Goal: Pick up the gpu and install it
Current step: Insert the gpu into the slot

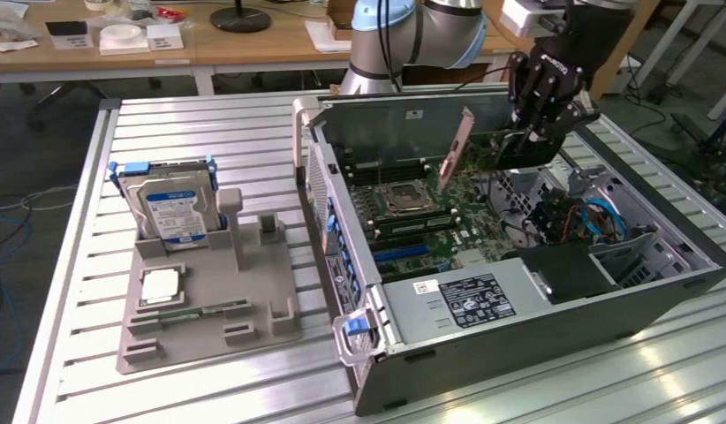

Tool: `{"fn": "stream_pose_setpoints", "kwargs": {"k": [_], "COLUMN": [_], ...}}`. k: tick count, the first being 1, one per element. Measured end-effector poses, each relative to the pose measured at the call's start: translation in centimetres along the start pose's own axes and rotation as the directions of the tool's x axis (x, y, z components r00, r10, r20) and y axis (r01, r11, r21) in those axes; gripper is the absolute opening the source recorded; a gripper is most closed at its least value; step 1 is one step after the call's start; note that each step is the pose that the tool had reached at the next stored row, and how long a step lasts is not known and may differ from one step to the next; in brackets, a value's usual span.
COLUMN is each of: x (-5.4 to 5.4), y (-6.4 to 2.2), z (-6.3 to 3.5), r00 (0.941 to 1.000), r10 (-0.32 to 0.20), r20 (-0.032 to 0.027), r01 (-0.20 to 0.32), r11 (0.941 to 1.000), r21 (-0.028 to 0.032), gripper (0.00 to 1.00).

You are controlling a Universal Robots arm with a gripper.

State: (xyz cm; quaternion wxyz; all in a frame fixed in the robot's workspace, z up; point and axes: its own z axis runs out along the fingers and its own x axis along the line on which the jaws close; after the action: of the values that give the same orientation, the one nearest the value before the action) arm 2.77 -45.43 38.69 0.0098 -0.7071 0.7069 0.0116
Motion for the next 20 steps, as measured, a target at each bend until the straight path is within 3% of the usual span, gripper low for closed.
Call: {"fn": "stream_pose_setpoints", "kwargs": {"k": [7,11,20], "x": [0.0,0.0,0.0], "y": [1.28,1.44,1.70], "z": [0.44,0.60,0.68], "r00": [1.0000,0.9999,0.9993], "r10": [-0.001,0.009,0.035], "r20": [0.0063,0.0097,0.0099], "r01": [0.001,-0.009,-0.035], "r11": [0.9996,0.9996,0.9990], "r21": [0.0271,0.0285,0.0293], "gripper": [0.27,0.27,0.27]}}
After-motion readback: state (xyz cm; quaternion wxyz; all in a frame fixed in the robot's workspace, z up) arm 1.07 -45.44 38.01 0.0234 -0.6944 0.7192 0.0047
